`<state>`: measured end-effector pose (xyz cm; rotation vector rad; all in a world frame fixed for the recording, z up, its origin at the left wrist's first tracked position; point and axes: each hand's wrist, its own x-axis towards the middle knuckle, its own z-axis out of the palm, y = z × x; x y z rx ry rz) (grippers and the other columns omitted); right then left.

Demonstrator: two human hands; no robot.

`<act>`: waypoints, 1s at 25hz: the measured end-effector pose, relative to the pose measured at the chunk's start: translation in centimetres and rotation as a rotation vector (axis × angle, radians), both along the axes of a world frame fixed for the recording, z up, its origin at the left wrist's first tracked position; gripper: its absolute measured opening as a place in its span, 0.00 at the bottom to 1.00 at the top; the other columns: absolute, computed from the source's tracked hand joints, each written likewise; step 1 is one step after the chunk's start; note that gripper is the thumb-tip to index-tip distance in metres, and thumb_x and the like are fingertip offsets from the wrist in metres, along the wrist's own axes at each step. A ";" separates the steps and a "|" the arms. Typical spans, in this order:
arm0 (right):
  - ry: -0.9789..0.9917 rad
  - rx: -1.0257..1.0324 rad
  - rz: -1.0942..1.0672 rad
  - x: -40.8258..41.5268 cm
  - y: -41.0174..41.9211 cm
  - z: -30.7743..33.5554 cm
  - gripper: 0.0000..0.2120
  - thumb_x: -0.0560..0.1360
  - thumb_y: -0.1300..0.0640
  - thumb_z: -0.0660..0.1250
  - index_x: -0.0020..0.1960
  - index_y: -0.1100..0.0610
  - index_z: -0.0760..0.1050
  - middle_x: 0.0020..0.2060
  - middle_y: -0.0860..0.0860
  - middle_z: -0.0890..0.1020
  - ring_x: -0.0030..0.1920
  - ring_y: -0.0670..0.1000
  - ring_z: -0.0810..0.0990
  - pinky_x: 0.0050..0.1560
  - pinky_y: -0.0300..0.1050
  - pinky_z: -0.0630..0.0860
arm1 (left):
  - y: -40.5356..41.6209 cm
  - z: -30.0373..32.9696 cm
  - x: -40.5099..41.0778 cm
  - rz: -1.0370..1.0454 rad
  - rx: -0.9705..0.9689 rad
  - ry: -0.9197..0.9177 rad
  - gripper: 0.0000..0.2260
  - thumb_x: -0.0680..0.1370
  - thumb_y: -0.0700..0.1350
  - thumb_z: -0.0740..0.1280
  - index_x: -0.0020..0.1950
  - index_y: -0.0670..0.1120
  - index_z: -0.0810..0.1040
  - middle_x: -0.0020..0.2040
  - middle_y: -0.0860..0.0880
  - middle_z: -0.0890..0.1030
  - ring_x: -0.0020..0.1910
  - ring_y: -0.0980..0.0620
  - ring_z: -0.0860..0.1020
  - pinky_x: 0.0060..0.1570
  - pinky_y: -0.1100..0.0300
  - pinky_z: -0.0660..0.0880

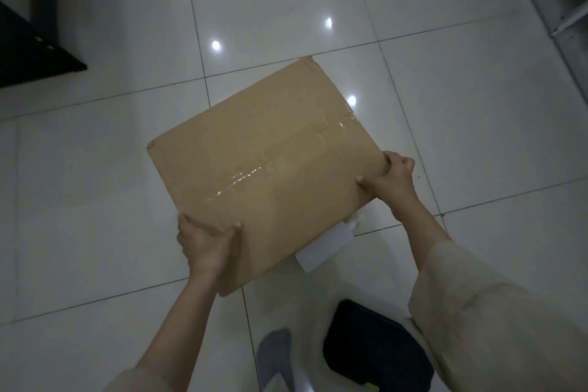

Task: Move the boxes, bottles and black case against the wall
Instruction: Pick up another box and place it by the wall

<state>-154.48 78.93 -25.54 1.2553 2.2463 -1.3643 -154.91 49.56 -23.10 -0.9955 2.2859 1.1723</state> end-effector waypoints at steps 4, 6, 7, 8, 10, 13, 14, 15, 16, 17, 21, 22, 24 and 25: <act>0.103 -0.049 -0.080 1.8 2.0 0.8 0.28 0.63 0.56 0.75 0.60 0.50 0.68 0.57 0.48 0.62 0.60 0.62 0.69 0.59 0.62 0.74 | 1.8 1.8 -1.3 -0.116 -0.106 0.158 0.44 0.64 0.43 0.77 0.74 0.47 0.54 0.73 0.41 0.61 0.71 0.39 0.61 0.70 0.43 0.62; 0.160 -0.075 -0.142 3.8 4.3 2.0 0.29 0.62 0.54 0.75 0.60 0.48 0.68 0.56 0.48 0.64 0.58 0.60 0.71 0.59 0.63 0.73 | 4.1 3.1 -1.2 -0.177 -0.102 0.237 0.44 0.64 0.43 0.77 0.73 0.48 0.55 0.73 0.42 0.61 0.72 0.40 0.61 0.70 0.42 0.61; 0.201 -0.099 -0.178 4.9 5.4 2.6 0.30 0.62 0.54 0.75 0.60 0.47 0.67 0.57 0.49 0.67 0.58 0.59 0.73 0.59 0.63 0.73 | 5.5 3.9 -0.9 -0.203 -0.092 0.270 0.44 0.65 0.43 0.77 0.74 0.48 0.55 0.73 0.42 0.60 0.72 0.40 0.60 0.70 0.43 0.61; 0.252 -0.123 -0.220 6.3 6.8 3.3 0.30 0.62 0.55 0.75 0.60 0.48 0.67 0.56 0.49 0.70 0.58 0.58 0.74 0.58 0.63 0.74 | 7.2 4.6 -0.4 -0.236 -0.074 0.314 0.44 0.65 0.42 0.76 0.74 0.49 0.54 0.74 0.42 0.59 0.73 0.41 0.59 0.71 0.44 0.59; 0.350 -0.153 -0.328 9.6 10.0 4.8 0.29 0.64 0.59 0.75 0.60 0.49 0.66 0.51 0.44 0.74 0.58 0.56 0.75 0.57 0.62 0.76 | 11.4 6.0 0.8 -0.319 -0.035 0.384 0.44 0.66 0.41 0.75 0.75 0.49 0.53 0.74 0.43 0.58 0.74 0.44 0.57 0.72 0.46 0.58; 0.442 -0.147 -0.479 16.0 15.3 6.7 0.27 0.65 0.61 0.74 0.57 0.47 0.67 0.49 0.40 0.74 0.58 0.55 0.76 0.58 0.61 0.76 | 18.3 7.7 3.1 -0.460 0.027 0.449 0.43 0.66 0.41 0.75 0.74 0.49 0.54 0.74 0.44 0.59 0.73 0.44 0.58 0.72 0.47 0.59; 0.456 -0.135 -0.526 18.6 17.0 7.2 0.26 0.65 0.61 0.74 0.57 0.46 0.67 0.50 0.40 0.74 0.58 0.55 0.76 0.57 0.61 0.76 | 20.7 8.1 4.0 -0.521 0.048 0.475 0.43 0.65 0.42 0.76 0.74 0.49 0.56 0.73 0.43 0.61 0.72 0.43 0.60 0.72 0.45 0.60; 0.471 -0.119 -0.587 21.9 19.0 7.9 0.26 0.65 0.61 0.74 0.57 0.46 0.67 0.50 0.40 0.74 0.58 0.54 0.76 0.57 0.61 0.76 | 23.7 8.5 5.6 -0.589 0.066 0.493 0.42 0.64 0.42 0.76 0.73 0.49 0.57 0.72 0.43 0.64 0.71 0.43 0.62 0.70 0.44 0.62; 0.484 -0.107 -0.648 25.1 20.8 8.4 0.26 0.66 0.62 0.74 0.57 0.47 0.66 0.50 0.40 0.74 0.59 0.55 0.76 0.57 0.61 0.77 | 26.5 8.8 7.1 -0.653 0.087 0.503 0.42 0.63 0.42 0.76 0.72 0.49 0.58 0.71 0.43 0.65 0.70 0.42 0.64 0.69 0.43 0.63; 0.490 -0.096 -0.712 28.5 22.5 8.9 0.25 0.67 0.63 0.73 0.57 0.48 0.66 0.50 0.41 0.74 0.59 0.55 0.76 0.56 0.60 0.77 | 29.4 9.2 9.0 -0.716 0.107 0.501 0.42 0.63 0.42 0.76 0.72 0.50 0.58 0.70 0.44 0.66 0.70 0.43 0.64 0.69 0.44 0.64; 0.466 -0.023 -0.928 43.3 28.8 10.2 0.25 0.69 0.63 0.72 0.60 0.51 0.65 0.55 0.49 0.73 0.59 0.56 0.74 0.57 0.61 0.76 | 41.2 9.2 18.2 -0.974 0.201 0.470 0.41 0.64 0.39 0.75 0.73 0.48 0.58 0.71 0.44 0.65 0.70 0.43 0.64 0.69 0.43 0.63; 0.453 -0.003 -0.974 46.7 30.1 10.3 0.25 0.69 0.62 0.72 0.61 0.51 0.65 0.56 0.50 0.72 0.59 0.55 0.74 0.58 0.61 0.76 | 43.8 8.9 20.6 -1.025 0.224 0.442 0.42 0.65 0.38 0.74 0.73 0.48 0.57 0.72 0.44 0.64 0.71 0.43 0.63 0.70 0.43 0.63; 0.421 0.029 -1.080 53.4 32.2 9.8 0.27 0.69 0.62 0.72 0.63 0.52 0.64 0.58 0.50 0.71 0.60 0.55 0.73 0.59 0.62 0.75 | 48.6 7.6 25.2 -1.140 0.272 0.379 0.42 0.63 0.39 0.73 0.73 0.49 0.56 0.72 0.45 0.65 0.71 0.43 0.63 0.69 0.42 0.64; 0.408 0.037 -1.145 56.9 32.9 9.4 0.28 0.70 0.62 0.72 0.64 0.52 0.63 0.59 0.50 0.71 0.61 0.55 0.73 0.59 0.62 0.75 | 51.0 7.0 27.9 -1.206 0.288 0.349 0.42 0.62 0.41 0.71 0.72 0.50 0.57 0.71 0.45 0.66 0.70 0.43 0.65 0.68 0.41 0.66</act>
